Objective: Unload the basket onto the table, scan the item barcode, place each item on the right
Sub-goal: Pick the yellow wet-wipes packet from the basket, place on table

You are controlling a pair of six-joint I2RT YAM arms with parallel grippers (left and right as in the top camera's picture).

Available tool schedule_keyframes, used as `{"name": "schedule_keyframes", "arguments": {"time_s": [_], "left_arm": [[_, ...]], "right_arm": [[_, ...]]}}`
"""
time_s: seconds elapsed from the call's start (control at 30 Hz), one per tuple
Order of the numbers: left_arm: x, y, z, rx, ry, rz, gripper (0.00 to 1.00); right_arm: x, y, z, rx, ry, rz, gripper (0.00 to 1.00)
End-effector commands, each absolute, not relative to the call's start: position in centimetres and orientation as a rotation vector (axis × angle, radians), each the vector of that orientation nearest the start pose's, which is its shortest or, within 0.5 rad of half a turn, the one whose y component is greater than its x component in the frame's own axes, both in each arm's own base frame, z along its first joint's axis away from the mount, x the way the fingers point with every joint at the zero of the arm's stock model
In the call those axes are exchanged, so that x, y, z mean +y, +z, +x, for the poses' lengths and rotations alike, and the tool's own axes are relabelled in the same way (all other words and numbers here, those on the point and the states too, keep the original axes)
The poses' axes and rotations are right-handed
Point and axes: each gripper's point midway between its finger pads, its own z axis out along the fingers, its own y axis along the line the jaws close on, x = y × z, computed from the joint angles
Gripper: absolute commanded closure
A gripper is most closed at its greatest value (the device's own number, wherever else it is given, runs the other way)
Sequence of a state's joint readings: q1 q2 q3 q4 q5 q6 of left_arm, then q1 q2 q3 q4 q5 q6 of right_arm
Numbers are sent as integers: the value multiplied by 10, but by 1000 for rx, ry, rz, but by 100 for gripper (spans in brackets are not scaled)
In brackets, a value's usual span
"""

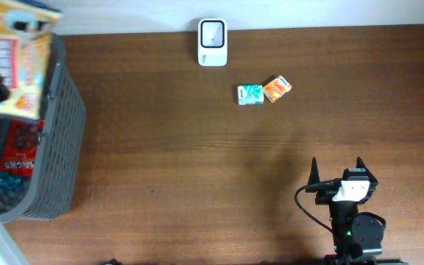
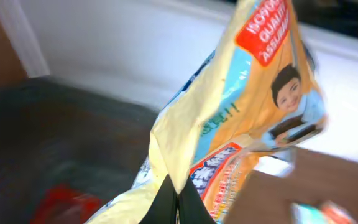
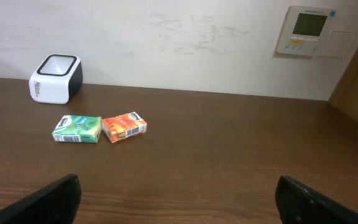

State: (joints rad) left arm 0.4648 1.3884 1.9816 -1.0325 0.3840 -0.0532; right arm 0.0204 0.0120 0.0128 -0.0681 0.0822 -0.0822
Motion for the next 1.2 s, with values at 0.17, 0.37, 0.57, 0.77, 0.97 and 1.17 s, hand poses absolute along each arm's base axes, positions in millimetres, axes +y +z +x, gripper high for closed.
{"name": "schedule_keyframes", "arguments": {"time_s": [0.17, 0.37, 0.57, 0.77, 0.97, 1.17], "left_arm": [[-123, 362, 429, 2229, -552, 287, 100], [-233, 167, 499, 2504, -531, 479, 100], [-238, 108, 513, 2569, -370, 479, 50], [-229, 231, 493, 2452, -392, 467, 0], [-168, 354, 404, 2340, -210, 487, 1], [-68, 363, 394, 2420, -123, -111, 1]], "right_arm": [[-9, 157, 246, 1645, -117, -20, 2], [-9, 157, 246, 1645, -117, -20, 2], [-9, 157, 246, 1645, -117, -20, 2], [-9, 157, 246, 1645, -117, -20, 2], [-9, 157, 246, 1645, -117, -20, 2], [-9, 157, 246, 1645, -117, -20, 2]]}}
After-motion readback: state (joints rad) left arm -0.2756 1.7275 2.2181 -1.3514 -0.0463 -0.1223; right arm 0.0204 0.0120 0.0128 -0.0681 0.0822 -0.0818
